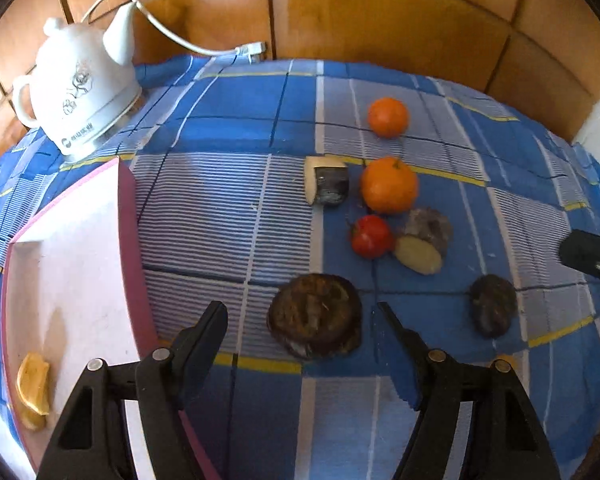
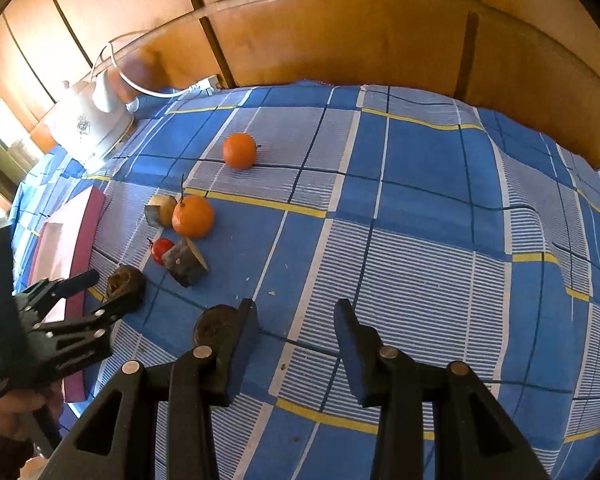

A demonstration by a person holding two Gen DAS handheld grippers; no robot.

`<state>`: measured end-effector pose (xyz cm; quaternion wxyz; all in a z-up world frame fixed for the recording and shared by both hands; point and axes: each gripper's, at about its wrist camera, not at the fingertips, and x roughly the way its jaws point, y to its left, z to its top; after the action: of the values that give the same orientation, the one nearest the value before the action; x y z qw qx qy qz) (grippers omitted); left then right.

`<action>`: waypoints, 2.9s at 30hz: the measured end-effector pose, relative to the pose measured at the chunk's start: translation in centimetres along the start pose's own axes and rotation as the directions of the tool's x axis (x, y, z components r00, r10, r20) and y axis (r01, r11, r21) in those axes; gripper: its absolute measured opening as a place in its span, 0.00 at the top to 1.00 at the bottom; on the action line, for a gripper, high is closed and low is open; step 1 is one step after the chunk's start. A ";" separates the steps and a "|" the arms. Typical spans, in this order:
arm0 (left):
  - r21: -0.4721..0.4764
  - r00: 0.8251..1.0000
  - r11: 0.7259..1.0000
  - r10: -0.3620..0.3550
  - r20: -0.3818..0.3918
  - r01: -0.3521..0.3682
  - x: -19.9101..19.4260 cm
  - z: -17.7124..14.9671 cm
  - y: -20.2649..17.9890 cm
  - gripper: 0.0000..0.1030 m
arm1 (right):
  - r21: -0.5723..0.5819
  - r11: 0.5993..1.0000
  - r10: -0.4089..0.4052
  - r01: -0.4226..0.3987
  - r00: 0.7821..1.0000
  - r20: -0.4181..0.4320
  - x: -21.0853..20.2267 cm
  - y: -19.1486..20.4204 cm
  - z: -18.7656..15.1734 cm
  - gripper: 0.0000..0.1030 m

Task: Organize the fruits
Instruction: 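Move the left tool to the dark brown round fruit and grasp it, then carry the dark brown fruit with the left tool into the tray and release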

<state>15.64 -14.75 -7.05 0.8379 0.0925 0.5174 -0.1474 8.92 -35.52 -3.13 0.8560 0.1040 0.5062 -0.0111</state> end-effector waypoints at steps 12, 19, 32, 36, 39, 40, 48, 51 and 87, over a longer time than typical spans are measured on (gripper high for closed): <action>0.057 0.999 0.998 -0.027 0.039 0.025 1.1 -0.4 -0.9 0.52 | -0.010 0.993 0.117 -0.117 0.992 -0.041 0.6 0.5 0.1 0.61; -0.016 0.994 0.997 -0.079 0.078 0.080 -1.2 -2.4 0.4 0.52 | -0.231 0.931 0.223 -0.281 0.942 -0.249 2.4 5.8 -2.2 0.61; -0.057 0.973 0.989 -0.120 0.199 0.134 -7.0 -4.8 2.1 0.52 | -0.290 0.925 0.159 -0.247 0.942 -0.297 3.9 6.3 -3.1 0.58; -0.097 0.971 0.987 -0.102 0.216 0.126 -8.1 -5.2 4.2 0.52 | -0.298 0.928 0.132 -0.222 0.946 -0.296 4.4 6.0 -3.1 0.59; -0.132 0.971 0.987 -0.063 0.230 0.095 -8.8 -5.6 6.4 0.52 | -0.305 0.929 0.109 -0.209 0.943 -0.314 5.0 6.0 -3.5 0.61; -0.150 0.972 0.985 -0.047 0.232 0.084 -9.0 -5.8 7.2 0.52 | -0.314 0.927 0.101 -0.204 0.943 -0.317 4.9 6.0 -3.7 0.61; -0.258 0.976 0.966 0.072 0.205 -0.018 -8.7 -8.7 13.0 0.52 | -0.333 0.924 0.088 -0.189 0.952 -0.294 5.2 6.3 -4.1 0.74; -0.295 0.974 0.954 0.120 0.193 -0.059 -8.8 -10.3 14.6 0.52 | -0.338 0.924 0.084 -0.181 0.956 -0.282 5.4 6.8 -4.3 0.74; -0.399 0.900 0.899 0.315 0.301 -0.182 -13.8 -14.1 15.5 0.34 | -0.426 0.899 0.007 -0.104 0.975 -0.223 4.8 9.0 -6.1 0.74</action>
<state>3.32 6.27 -0.94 0.9323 -0.0251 0.3579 0.0459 7.06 -25.14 -8.66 0.7976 -0.0745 0.5824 0.1382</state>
